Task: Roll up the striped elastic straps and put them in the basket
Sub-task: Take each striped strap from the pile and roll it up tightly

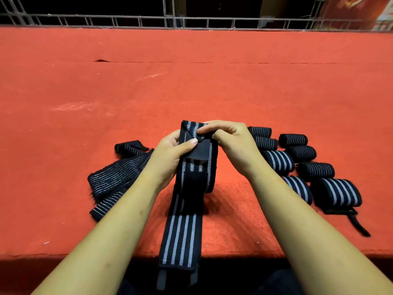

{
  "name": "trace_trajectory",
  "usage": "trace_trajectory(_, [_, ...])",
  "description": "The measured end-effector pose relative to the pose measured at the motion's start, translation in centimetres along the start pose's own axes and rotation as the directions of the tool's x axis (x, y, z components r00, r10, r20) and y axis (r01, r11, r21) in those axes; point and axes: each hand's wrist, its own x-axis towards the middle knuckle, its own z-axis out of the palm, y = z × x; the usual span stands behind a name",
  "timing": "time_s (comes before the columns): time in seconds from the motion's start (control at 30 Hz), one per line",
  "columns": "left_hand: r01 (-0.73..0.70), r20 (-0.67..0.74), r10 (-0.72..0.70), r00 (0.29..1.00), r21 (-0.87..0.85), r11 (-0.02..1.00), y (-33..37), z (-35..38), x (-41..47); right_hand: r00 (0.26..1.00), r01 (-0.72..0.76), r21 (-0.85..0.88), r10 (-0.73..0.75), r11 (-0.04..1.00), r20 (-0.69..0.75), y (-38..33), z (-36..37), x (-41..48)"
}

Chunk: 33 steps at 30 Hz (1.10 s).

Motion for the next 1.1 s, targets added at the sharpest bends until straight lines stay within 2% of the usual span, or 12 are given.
trace_trajectory(0.17, [-0.028,-0.027,0.029,0.999,0.056,0.998,-0.8,0.1,0.4,0.998,-0.068,-0.017,0.068,0.998,0.004,1.2,-0.2,-0.3])
trace_trajectory(0.33, [0.076,-0.063,-0.063,0.996,0.235,0.969,-2.8,-0.1,1.2,0.993,0.020,-0.049,-0.025,0.999,-0.114,2.3,-0.3,0.8])
trace_trajectory(0.4, [0.111,-0.057,-0.100,0.993,0.252,0.961,-3.3,-0.3,1.8,0.988,0.025,-0.081,-0.037,0.996,-0.150,3.1,-0.2,1.5])
trace_trajectory(0.5, [0.156,-0.089,-0.140,0.986,0.220,0.963,-4.0,-0.6,3.2,0.983,0.005,-0.095,-0.023,0.995,-0.183,4.8,0.2,2.7])
trace_trajectory(0.67, [0.252,-0.230,-0.213,0.950,0.160,0.954,-7.3,-1.4,5.7,0.986,-0.047,-0.097,0.031,0.994,-0.166,8.6,1.0,4.2])
trace_trajectory(0.8, [0.287,-0.269,-0.228,0.936,0.205,0.936,-9.4,-2.7,7.7,0.979,-0.119,-0.039,0.111,0.992,-0.169,11.9,2.0,5.1])
trace_trajectory(0.9, [0.272,-0.241,-0.226,0.944,0.181,0.945,-10.8,-3.6,8.8,0.973,-0.152,0.003,0.150,0.988,-0.173,14.1,2.7,5.5])
trace_trajectory(0.97, [0.242,-0.183,-0.237,0.954,0.004,0.970,-11.2,-3.9,9.0,0.969,-0.165,0.060,0.173,0.984,-0.174,15.0,2.9,5.6])
trace_trajectory(1.03, [0.208,-0.133,-0.219,0.967,-0.090,0.974,-11.2,-4.0,9.4,0.976,-0.114,0.040,0.120,0.993,-0.185,15.5,2.9,6.2])
trace_trajectory(1.1, [0.168,-0.124,-0.172,0.977,-0.044,0.985,-11.0,-4.3,9.9,0.983,-0.046,-0.023,0.041,0.999,-0.177,15.5,2.9,6.7])
